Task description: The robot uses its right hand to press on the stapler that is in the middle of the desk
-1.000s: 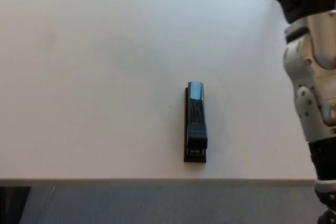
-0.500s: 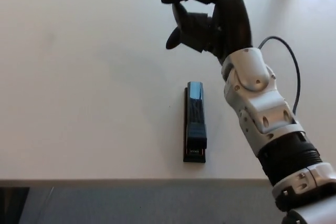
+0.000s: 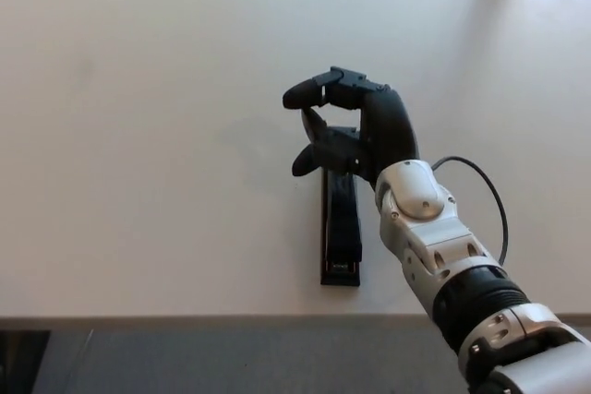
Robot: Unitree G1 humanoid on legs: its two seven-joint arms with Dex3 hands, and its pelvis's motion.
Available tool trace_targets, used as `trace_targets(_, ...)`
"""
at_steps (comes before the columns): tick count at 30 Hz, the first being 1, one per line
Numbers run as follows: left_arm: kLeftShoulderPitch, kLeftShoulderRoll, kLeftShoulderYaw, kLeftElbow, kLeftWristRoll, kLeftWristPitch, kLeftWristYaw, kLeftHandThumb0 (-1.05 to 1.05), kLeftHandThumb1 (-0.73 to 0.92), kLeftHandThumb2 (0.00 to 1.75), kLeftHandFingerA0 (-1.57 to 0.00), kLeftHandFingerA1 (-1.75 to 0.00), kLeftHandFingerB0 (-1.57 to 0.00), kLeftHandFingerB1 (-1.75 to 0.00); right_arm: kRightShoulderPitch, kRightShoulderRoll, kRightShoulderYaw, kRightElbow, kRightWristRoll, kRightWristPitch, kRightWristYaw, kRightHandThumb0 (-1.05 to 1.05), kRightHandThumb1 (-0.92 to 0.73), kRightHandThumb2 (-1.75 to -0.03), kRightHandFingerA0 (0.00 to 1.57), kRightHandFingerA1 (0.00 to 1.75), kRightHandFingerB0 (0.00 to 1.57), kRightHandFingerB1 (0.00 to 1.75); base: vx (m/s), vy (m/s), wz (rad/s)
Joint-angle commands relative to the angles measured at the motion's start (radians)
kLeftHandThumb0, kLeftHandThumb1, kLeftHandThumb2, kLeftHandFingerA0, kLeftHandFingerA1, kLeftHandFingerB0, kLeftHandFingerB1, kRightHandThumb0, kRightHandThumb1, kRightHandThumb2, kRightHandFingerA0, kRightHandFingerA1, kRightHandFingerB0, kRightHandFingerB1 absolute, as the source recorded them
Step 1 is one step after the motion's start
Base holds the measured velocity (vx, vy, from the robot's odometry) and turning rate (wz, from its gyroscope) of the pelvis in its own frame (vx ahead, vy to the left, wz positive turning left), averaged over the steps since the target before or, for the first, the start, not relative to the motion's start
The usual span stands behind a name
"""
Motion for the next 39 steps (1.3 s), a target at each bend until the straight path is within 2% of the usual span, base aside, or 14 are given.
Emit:
trace_targets(1,-0.002,0.018,0.012,0.006,-0.028,-0.011,-0.014,-0.73,0.92,0.71,-0.07,-0.39,-0.08,-0.33,0.044,0.030,-0.004,0.062,-0.037,-0.037,-0.020,-0.16,-0.67,-0.82,1.25,1.01,0.80,1.14,0.00,0.000,0.00)
trace_targets(4,0.003,0.024,0.001,0.003,-0.010,-0.028,-0.004,-0.76,0.92,0.73,-0.08,-0.40,-0.09,-0.35,0.066,0.036,0.003,0.083,-0.048,-0.033,-0.010,-0.14,-0.72,-0.78,1.21,1.03,0.78,1.15,0.00,0.000,0.00)
trace_targets(5,-0.001,0.026,0.004,0.004,-0.015,-0.027,-0.008,-0.84,0.72,1.11,0.00,-0.44,-0.10,-0.41,0.071,0.042,0.013,0.091,-0.061,-0.026,-0.026,-0.14,-0.74,-0.75,1.20,1.04,0.79,1.14,0.00,0.000,0.00)
trace_targets(7,-0.006,0.024,0.004,0.004,-0.015,-0.017,-0.003,-0.78,0.92,0.72,-0.07,-0.39,-0.08,-0.33,0.086,0.053,0.025,0.103,-0.073,-0.042,-0.045,-0.14,-0.76,-0.68,1.21,1.06,0.82,1.07,0.00,0.000,0.00)
trace_targets(9,-0.010,0.027,-0.003,0.005,-0.004,-0.013,0.009,-0.80,0.72,1.12,0.00,-0.46,-0.12,-0.42,0.097,0.065,0.001,0.113,-0.037,-0.044,0.013,-0.11,-0.74,-0.77,1.18,1.12,0.82,1.10,0.00,0.000,0.00)
trace_targets(11,-0.008,0.028,-0.003,0.005,-0.007,-0.021,0.004,-0.78,0.92,0.73,-0.08,-0.41,-0.09,-0.35,0.117,0.072,0.014,0.120,-0.052,-0.053,0.017,-0.14,-0.75,-0.72,1.18,1.14,0.82,1.16,0.00,0.000,0.00)
trace_targets(16,-0.018,0.031,0.006,0.012,-0.019,-0.015,-0.006,-0.76,0.92,0.71,-0.08,-0.39,-0.09,-0.33,0.148,0.075,0.045,0.144,-0.083,-0.046,0.001,-0.16,-0.77,-0.66,1.21,1.04,0.75,1.14,0.00,0.000,0.00)
trace_targets(25,-0.013,0.031,0.004,0.003,-0.016,-0.019,-0.006,-0.83,0.71,1.10,0.00,-0.44,-0.10,-0.41,0.247,0.090,0.094,0.210,-0.119,-0.002,-0.012,-0.17,-0.77,-0.63,1.15,1.12,0.76,1.08,0.00,0.000,0.00)
trace_targets(26,-0.014,0.032,0.003,0.003,-0.014,-0.018,-0.003,-0.75,0.92,0.71,-0.08,-0.40,-0.09,-0.35,0.251,0.090,0.096,0.213,-0.120,0.000,-0.013,-0.16,-0.78,-0.63,1.15,1.12,0.76,1.09,0.00,0.000,0.00)
trace_targets(28,0.063,0.018,0.003,-0.002,-0.014,-0.044,-0.011,-0.83,0.72,1.11,0.00,-0.45,-0.11,-0.42,0.331,0.097,0.130,0.226,-0.145,0.011,-0.027,-0.17,-0.78,-0.63,1.14,1.10,0.75,0.99,0.00,0.000,0.00)
trace_targets(29,0.089,0.015,-0.001,-0.005,-0.009,-0.054,-0.013,-0.76,0.92,0.74,-0.08,-0.40,-0.07,-0.34,0.363,0.096,0.145,0.229,-0.156,-0.001,-0.030,-0.14,-0.79,-0.63,1.12,1.11,0.76,1.08,0.00,0.000,0.00)
trace_targets(33,0.257,0.000,-0.019,0.011,0.017,-0.116,-0.019,-0.72,0.92,0.75,-0.08,-0.41,-0.06,-0.34,0.570,0.098,0.207,0.248,-0.195,-0.064,-0.053,-0.13,-0.77,-0.67,1.14,1.05,0.77,1.14,0.00,0.000,0.00)
trace_targets(35,0.294,-0.004,-0.023,0.086,0.032,-0.180,-0.008,-0.37,0.59,1.16,-0.03,-0.50,-0.02,-0.50,0.648,0.093,0.230,0.259,-0.207,-0.071,-0.067,-0.18,-0.78,-0.64,1.13,1.08,0.78,1.08,0.00,0.000,0.00)
trace_targets(39,0.369,-0.009,-0.033,0.109,0.040,-0.206,-0.009,-0.37,0.60,1.17,-0.03,-0.51,-0.03,-0.50,0.752,0.088,0.251,0.268,-0.208,-0.093,-0.072,-0.19,-0.80,-0.62,1.14,1.07,0.77,1.04,0.00,0.000,0.00)
